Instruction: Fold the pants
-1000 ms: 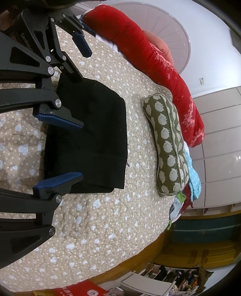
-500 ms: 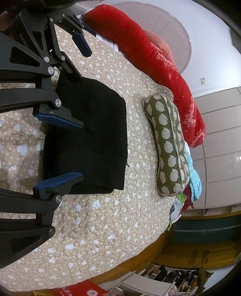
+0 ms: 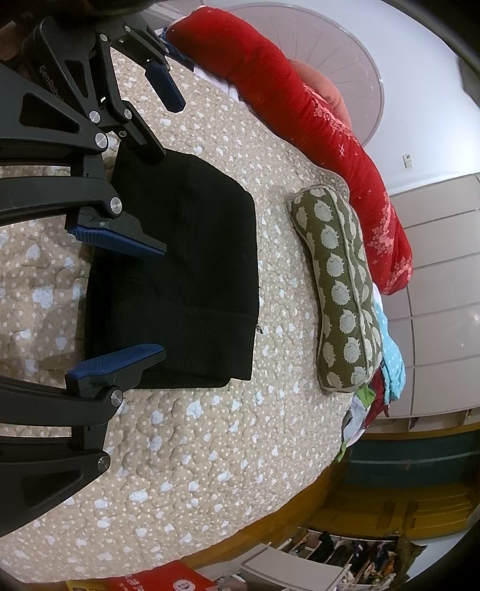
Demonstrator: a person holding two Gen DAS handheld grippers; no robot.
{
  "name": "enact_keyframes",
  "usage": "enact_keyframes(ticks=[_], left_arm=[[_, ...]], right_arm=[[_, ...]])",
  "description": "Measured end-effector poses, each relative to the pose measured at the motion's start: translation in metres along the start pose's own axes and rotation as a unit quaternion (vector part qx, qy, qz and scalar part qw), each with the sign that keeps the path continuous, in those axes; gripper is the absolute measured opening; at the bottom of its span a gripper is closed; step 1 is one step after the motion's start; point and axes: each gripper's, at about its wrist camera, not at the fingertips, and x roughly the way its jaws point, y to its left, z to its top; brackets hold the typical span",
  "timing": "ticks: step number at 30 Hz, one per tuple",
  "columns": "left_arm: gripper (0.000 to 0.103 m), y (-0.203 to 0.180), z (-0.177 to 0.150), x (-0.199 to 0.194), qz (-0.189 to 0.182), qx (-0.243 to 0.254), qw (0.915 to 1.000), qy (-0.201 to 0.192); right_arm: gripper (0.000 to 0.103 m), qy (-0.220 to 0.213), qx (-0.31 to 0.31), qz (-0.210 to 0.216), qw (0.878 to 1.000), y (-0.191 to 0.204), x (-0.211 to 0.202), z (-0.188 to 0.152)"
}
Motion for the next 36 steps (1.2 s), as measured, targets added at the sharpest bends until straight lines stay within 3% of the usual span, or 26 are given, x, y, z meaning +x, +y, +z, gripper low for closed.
enact_keyframes(ticks=[36], left_arm=[[0.077,0.0025,-0.0019,0.0047,0.002,-0.004,1.0000,0.006]], right_arm=[[0.048,0.006,0.001,0.001,1.000,0.0029,0.0057,-0.0008]])
